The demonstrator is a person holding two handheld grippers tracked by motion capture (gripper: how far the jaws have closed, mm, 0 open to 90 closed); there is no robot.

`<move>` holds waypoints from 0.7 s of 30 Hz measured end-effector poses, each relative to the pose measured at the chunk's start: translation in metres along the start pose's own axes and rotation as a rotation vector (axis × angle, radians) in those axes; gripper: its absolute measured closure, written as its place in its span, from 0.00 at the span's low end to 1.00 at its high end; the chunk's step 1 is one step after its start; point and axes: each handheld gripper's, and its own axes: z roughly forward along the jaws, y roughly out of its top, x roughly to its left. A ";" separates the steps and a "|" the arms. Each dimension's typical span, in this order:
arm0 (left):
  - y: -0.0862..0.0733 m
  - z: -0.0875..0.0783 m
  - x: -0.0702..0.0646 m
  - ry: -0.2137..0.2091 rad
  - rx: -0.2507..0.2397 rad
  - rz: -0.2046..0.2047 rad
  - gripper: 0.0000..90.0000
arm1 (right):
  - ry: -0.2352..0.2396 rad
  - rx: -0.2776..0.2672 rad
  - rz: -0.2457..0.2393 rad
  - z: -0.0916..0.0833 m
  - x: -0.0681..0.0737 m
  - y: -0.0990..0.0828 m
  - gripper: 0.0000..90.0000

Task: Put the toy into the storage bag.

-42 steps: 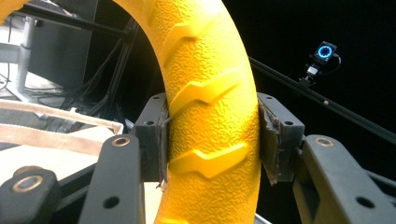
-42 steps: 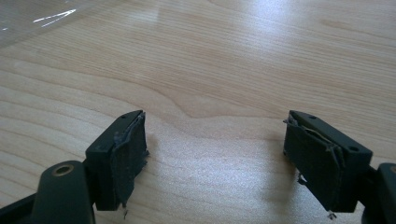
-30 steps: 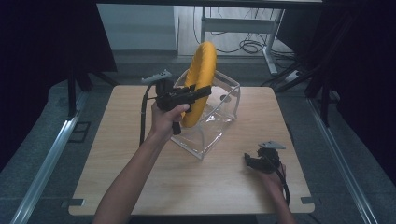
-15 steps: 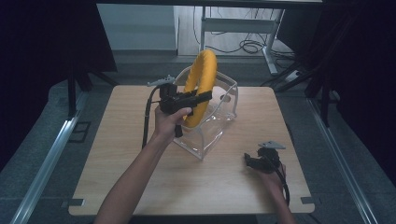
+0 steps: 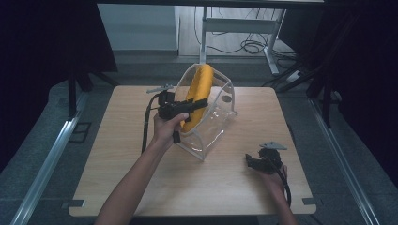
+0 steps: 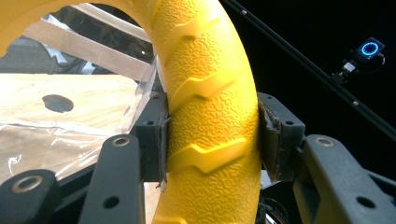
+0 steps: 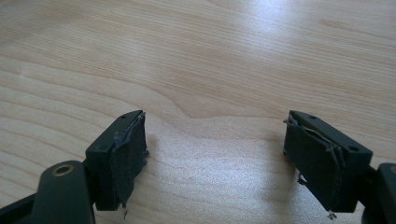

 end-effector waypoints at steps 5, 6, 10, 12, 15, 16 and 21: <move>0.002 0.001 0.001 0.029 0.018 -0.025 0.56 | 0.000 0.000 0.000 0.000 0.000 0.000 0.24; 0.003 0.001 0.000 0.035 0.022 -0.028 0.56 | 0.000 0.000 0.000 0.000 0.000 0.000 0.24; 0.006 0.004 -0.003 0.067 0.051 -0.008 0.55 | 0.001 0.000 0.001 0.000 0.000 0.000 0.24; 0.008 0.004 -0.004 0.072 0.056 -0.005 0.51 | 0.001 0.000 0.000 0.000 0.000 0.000 0.24; 0.008 0.004 -0.004 0.082 0.057 -0.004 0.47 | 0.001 0.000 0.001 0.000 0.000 0.000 0.24; 0.008 0.003 -0.004 0.085 0.055 -0.003 0.46 | 0.001 0.000 0.000 0.000 0.000 0.000 0.24; 0.011 -0.002 -0.007 0.086 0.045 0.007 0.39 | 0.001 0.000 0.001 0.000 0.000 0.000 0.24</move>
